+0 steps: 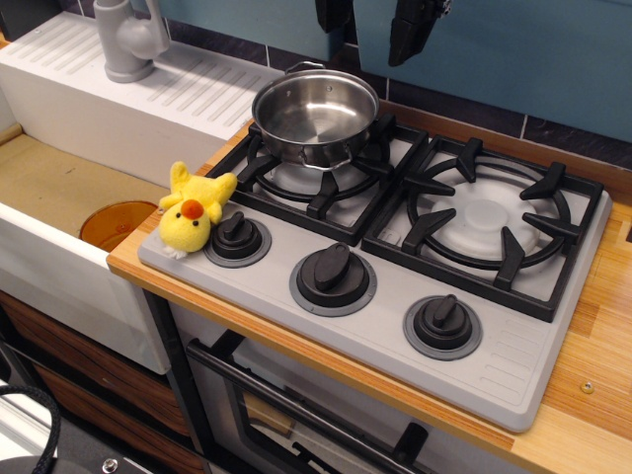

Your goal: Put stuffedduck in pan

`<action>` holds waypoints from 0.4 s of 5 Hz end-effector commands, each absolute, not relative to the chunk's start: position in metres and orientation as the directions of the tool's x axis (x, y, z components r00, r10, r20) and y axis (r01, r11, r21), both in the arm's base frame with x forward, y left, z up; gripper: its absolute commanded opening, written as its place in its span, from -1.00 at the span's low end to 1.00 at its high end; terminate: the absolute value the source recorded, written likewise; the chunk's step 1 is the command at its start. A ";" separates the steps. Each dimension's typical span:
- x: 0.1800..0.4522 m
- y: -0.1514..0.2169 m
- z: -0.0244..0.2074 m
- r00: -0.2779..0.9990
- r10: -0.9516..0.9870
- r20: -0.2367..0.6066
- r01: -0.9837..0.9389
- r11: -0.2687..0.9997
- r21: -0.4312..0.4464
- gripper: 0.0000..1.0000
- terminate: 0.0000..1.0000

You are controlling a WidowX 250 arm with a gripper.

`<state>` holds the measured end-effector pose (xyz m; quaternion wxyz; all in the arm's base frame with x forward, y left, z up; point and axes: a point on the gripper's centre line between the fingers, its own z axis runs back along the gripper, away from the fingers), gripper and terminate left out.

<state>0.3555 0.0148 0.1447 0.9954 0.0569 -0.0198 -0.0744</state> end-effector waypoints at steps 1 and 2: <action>0.355 0.015 0.145 0.988 -0.150 0.031 0.146 0.982 0.116 1.00 -1.00; 0.338 0.029 0.141 0.984 -0.164 0.068 0.153 0.978 0.141 1.00 -1.00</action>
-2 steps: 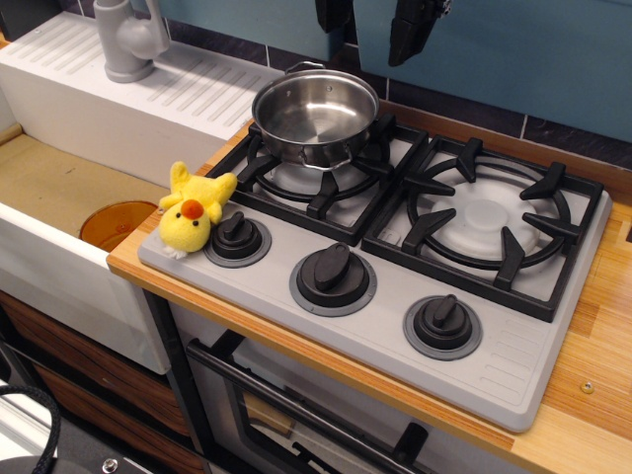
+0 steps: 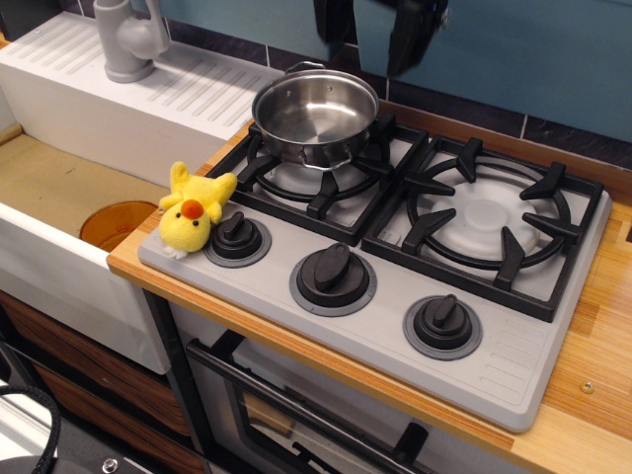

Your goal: Put stuffedduck in pan

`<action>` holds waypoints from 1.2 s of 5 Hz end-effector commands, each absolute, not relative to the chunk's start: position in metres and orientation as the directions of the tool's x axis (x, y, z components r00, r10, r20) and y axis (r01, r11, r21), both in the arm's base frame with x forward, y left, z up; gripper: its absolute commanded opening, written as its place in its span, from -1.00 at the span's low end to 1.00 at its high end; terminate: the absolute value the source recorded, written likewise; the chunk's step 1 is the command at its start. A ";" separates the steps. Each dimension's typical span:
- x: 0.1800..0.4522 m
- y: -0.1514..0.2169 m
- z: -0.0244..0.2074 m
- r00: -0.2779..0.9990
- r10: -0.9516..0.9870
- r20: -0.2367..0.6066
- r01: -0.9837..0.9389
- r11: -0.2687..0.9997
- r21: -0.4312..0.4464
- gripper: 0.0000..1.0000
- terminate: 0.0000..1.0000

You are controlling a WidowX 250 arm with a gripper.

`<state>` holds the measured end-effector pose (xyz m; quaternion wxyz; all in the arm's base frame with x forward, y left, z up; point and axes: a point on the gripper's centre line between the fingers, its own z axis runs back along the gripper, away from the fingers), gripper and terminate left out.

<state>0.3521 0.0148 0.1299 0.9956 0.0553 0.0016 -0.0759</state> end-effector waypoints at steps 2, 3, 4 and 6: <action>0.302 0.068 0.136 0.982 -0.155 0.110 0.132 0.972 0.193 1.00 -1.00; 0.286 0.089 0.131 0.980 -0.152 0.126 0.122 0.969 0.214 1.00 -1.00; 0.277 0.101 0.116 0.977 -0.151 0.150 0.117 0.969 0.216 1.00 -1.00; 0.269 0.113 0.078 0.964 -0.166 0.209 0.122 0.970 0.209 1.00 -1.00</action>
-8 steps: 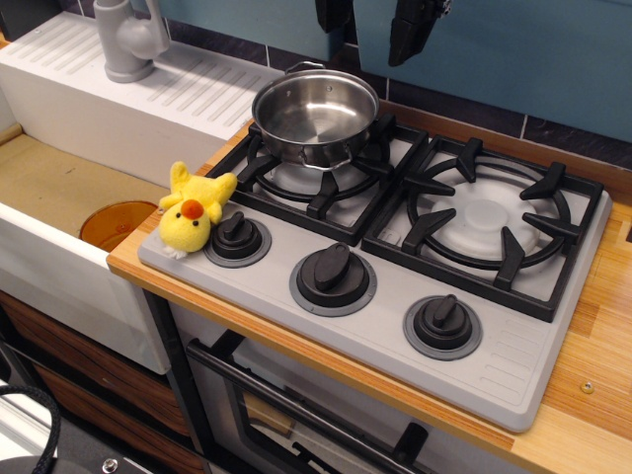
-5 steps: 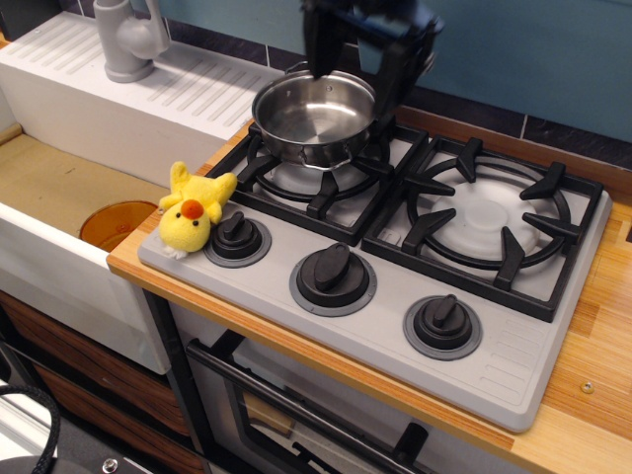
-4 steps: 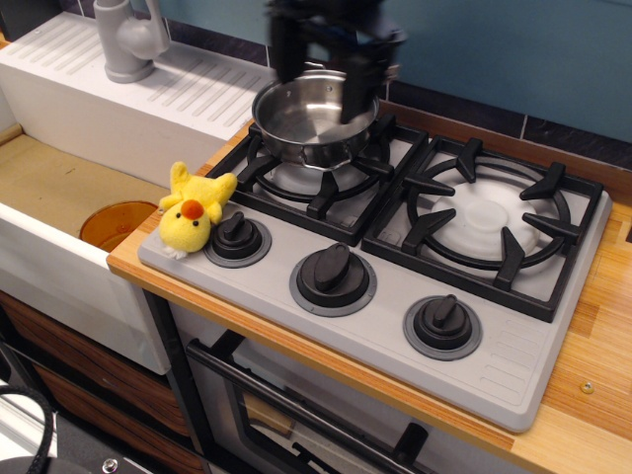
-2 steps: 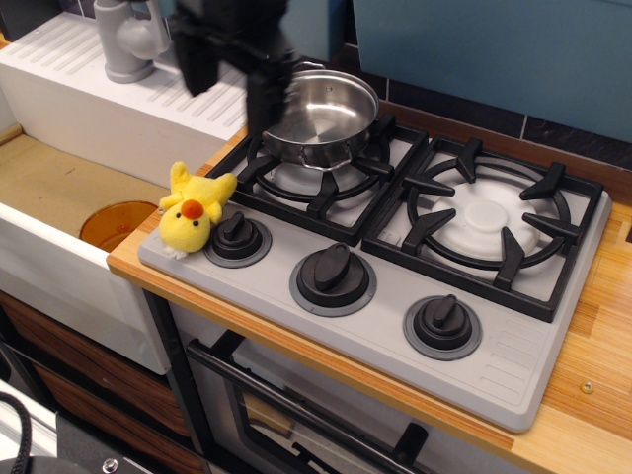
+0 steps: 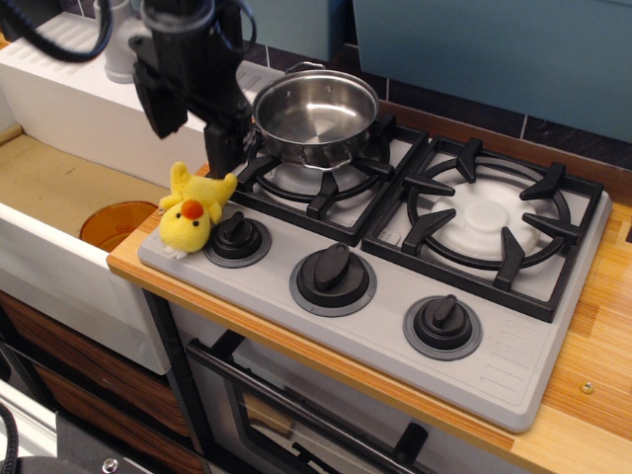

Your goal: Put stuffedduck in pan

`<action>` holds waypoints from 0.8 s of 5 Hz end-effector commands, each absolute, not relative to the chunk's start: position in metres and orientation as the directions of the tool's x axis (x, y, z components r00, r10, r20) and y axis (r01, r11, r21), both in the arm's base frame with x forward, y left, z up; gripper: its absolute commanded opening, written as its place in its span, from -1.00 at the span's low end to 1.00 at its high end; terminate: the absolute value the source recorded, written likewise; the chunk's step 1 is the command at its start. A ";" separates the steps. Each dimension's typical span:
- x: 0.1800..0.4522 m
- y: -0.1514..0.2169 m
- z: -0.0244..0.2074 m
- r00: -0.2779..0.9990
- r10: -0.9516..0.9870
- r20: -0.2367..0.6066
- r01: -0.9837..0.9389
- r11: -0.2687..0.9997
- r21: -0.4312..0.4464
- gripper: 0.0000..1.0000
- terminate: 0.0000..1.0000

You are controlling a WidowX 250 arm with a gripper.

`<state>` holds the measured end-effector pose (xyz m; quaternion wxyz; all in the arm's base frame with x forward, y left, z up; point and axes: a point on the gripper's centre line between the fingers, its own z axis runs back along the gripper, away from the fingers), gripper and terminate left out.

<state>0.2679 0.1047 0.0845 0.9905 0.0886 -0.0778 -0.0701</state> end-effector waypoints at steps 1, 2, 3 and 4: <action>0.267 0.118 0.062 0.955 -0.178 0.239 0.129 0.969 0.209 1.00 -1.00; 0.263 0.123 0.051 0.948 -0.186 0.257 0.133 0.968 0.212 1.00 -1.00; 0.259 0.125 0.042 0.945 -0.184 0.270 0.127 0.968 0.215 1.00 -1.00; 0.258 0.125 0.032 0.943 -0.184 0.279 0.129 0.970 0.205 1.00 -1.00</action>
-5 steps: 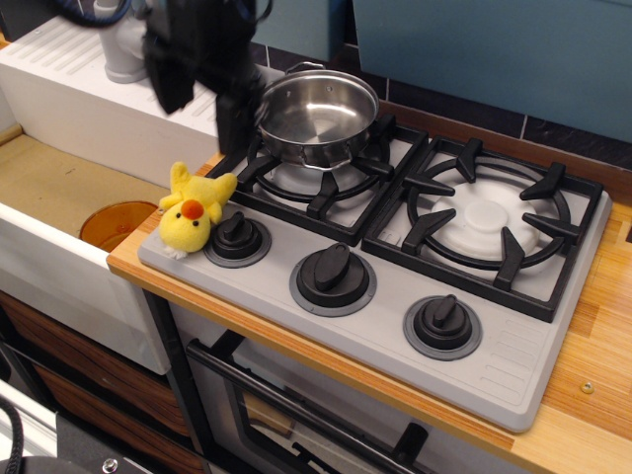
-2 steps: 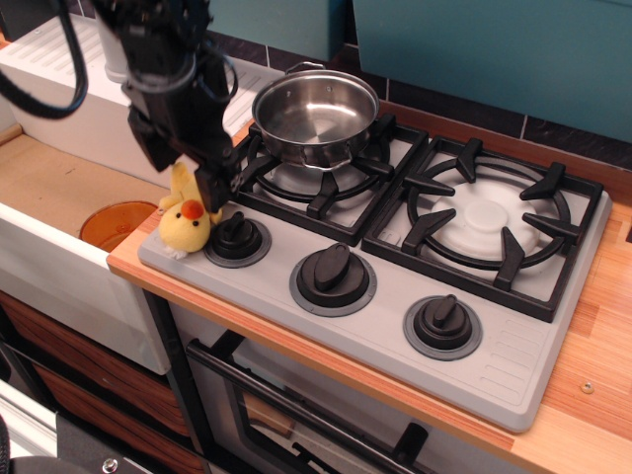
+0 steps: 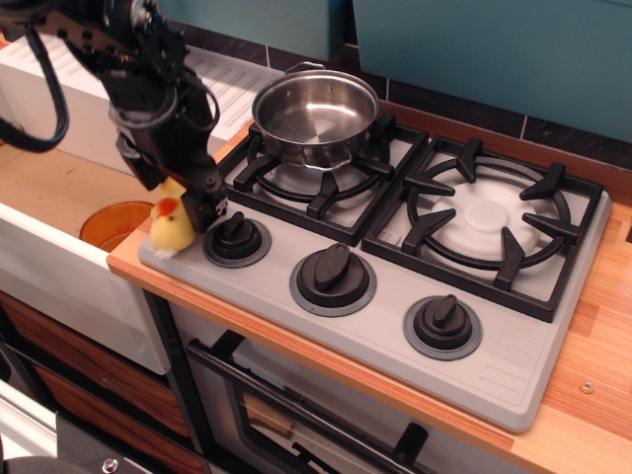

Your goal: Put stuffedduck in pan

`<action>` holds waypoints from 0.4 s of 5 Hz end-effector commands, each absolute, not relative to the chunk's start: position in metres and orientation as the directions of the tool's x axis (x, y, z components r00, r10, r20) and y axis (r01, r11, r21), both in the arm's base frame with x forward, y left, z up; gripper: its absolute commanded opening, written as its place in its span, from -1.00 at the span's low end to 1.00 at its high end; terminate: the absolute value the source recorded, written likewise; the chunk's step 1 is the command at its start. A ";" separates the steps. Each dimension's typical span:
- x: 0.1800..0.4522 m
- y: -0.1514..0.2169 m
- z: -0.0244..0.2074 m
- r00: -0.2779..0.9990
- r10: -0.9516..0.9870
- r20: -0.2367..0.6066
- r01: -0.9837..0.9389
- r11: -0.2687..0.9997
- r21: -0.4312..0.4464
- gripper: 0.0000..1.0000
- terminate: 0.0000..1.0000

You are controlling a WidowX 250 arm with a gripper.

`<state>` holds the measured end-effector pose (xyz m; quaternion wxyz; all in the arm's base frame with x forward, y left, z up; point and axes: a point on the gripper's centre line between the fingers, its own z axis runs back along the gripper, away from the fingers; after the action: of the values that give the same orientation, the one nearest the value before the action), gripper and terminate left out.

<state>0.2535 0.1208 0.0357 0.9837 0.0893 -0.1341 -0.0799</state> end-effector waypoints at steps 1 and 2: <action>0.259 0.124 0.026 0.945 -0.174 0.278 0.121 0.973 0.197 1.00 -1.00; 0.263 0.123 0.026 0.953 -0.166 0.252 0.112 0.970 0.216 -1.00 -1.00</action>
<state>0.2585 0.1209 0.0232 0.9852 0.0941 -0.1263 -0.0678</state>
